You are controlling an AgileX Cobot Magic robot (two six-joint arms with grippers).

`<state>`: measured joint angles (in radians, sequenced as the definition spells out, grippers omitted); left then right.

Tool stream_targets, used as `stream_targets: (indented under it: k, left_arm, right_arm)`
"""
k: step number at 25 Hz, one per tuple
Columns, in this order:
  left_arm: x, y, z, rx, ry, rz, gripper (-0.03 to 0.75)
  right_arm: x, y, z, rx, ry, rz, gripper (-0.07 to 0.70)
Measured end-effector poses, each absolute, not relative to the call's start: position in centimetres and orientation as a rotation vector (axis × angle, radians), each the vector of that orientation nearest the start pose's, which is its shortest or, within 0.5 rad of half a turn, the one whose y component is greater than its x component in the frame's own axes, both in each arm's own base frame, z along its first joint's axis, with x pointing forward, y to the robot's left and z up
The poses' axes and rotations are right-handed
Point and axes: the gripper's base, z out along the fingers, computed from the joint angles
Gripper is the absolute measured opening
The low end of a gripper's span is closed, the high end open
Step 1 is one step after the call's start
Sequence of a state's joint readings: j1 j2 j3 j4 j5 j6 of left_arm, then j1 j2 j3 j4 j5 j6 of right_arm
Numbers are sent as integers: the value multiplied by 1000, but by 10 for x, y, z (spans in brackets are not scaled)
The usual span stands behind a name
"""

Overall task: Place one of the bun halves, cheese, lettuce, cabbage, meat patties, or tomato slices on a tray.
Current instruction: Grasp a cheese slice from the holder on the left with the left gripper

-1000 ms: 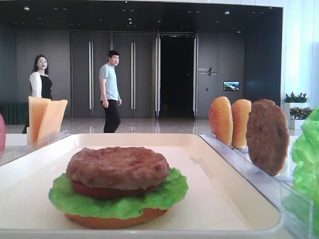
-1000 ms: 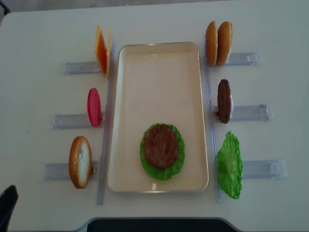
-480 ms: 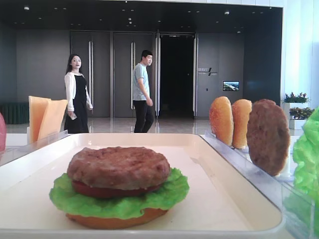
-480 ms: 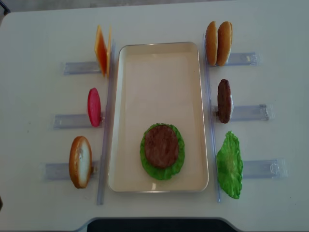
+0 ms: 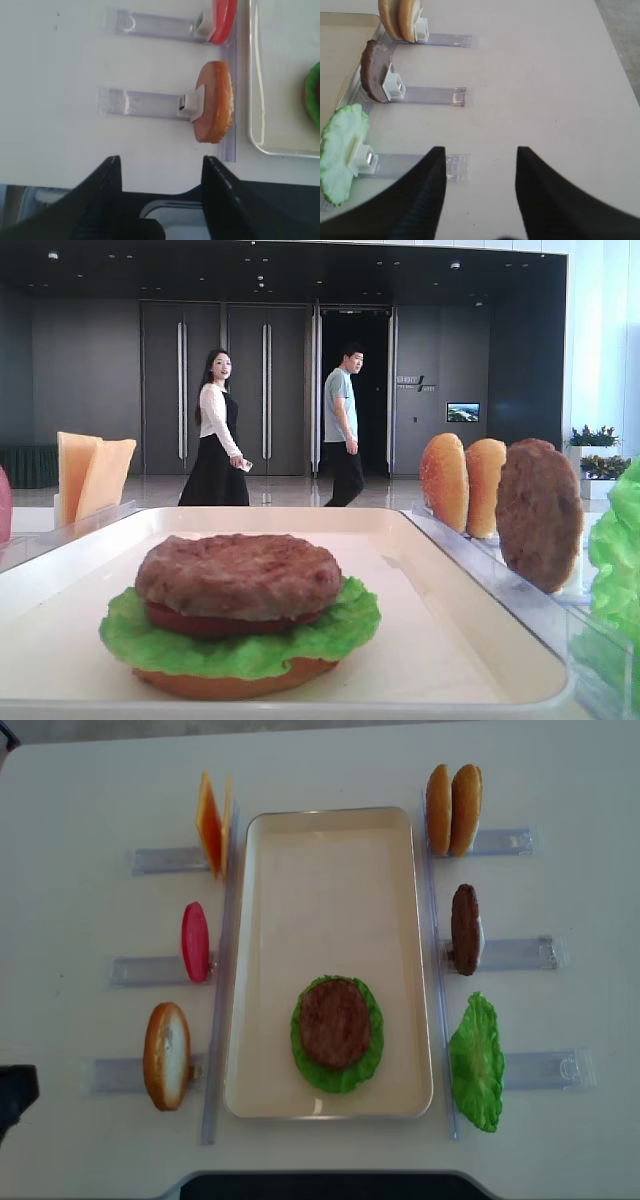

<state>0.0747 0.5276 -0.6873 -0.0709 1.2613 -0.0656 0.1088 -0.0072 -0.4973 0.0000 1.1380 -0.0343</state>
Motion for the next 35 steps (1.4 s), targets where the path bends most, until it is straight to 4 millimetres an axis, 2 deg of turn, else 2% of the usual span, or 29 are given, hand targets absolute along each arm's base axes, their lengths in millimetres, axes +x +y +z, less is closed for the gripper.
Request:
stream_targets:
  k: [5,8,16,25,31,35]
  left_arm:
    - [99,1,291,-207,2731,-96,413]
    - [122,3,290,-215,2782,-96,414]
    - [194,9,310,-220,2801,-89,414]
    - [307,17,327,-218,2806,-90,414]
    - [374,22,325,-214,2798,-91,414]
    - [408,25,318,-211,2775,-90,414]
  right_arm:
    - [-9,-1,270,-151,2112,44,326]
    - [-9,-1,270,-151,2112,44,323]
    - [-9,-1,270,-151,2112,44,321]
    - [-9,-1,270,-151,2112,44,319]
    - [-9,-1,270,-151,2112,44,317]
    - [-9,-1,270,-151,2112,44,317]
